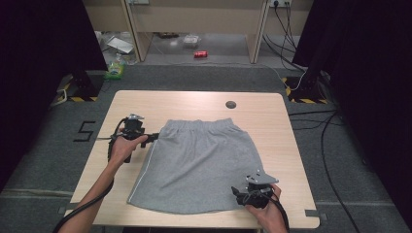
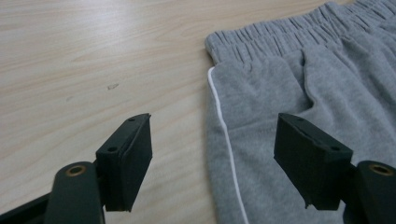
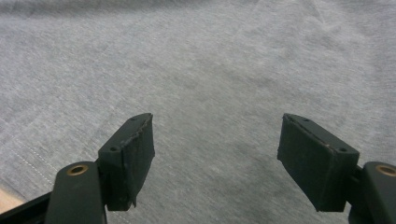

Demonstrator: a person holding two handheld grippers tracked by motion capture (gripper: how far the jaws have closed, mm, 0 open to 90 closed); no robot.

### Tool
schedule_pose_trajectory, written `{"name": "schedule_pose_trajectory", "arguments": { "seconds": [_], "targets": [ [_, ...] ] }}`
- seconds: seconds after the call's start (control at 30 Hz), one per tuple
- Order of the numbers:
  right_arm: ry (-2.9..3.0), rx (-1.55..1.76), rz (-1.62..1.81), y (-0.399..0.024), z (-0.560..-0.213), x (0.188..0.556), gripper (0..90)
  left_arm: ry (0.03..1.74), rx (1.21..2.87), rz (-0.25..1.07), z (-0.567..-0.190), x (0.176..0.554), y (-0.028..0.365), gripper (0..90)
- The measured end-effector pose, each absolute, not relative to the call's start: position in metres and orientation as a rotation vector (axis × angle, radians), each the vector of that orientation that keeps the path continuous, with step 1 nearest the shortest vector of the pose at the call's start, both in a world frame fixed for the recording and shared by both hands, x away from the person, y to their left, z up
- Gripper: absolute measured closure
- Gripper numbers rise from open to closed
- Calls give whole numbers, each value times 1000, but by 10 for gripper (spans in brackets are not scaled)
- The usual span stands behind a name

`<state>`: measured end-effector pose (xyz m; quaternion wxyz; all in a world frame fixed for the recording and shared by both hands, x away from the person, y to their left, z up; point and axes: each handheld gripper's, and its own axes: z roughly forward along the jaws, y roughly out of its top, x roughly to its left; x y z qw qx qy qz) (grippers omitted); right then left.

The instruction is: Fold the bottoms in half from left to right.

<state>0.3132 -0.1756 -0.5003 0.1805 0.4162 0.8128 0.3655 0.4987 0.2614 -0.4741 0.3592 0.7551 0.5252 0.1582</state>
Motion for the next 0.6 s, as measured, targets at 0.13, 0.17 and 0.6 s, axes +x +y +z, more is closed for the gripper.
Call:
{"name": "schedule_pose_trajectory", "arguments": {
  "seconds": [0.13, 0.17, 0.6],
  "targets": [
    [2305, 1170, 1034, -174, -501, 313, 273, 1364, 1952, 416, -474, 511, 255, 293],
    [2307, 1168, 1035, -173, -501, 313, 273, 1365, 1956, 410, -474, 514, 253, 295],
    [2318, 1168, 1036, -172, -502, 314, 273, 1394, 1980, 391, -485, 541, 230, 358]
  ]
}}
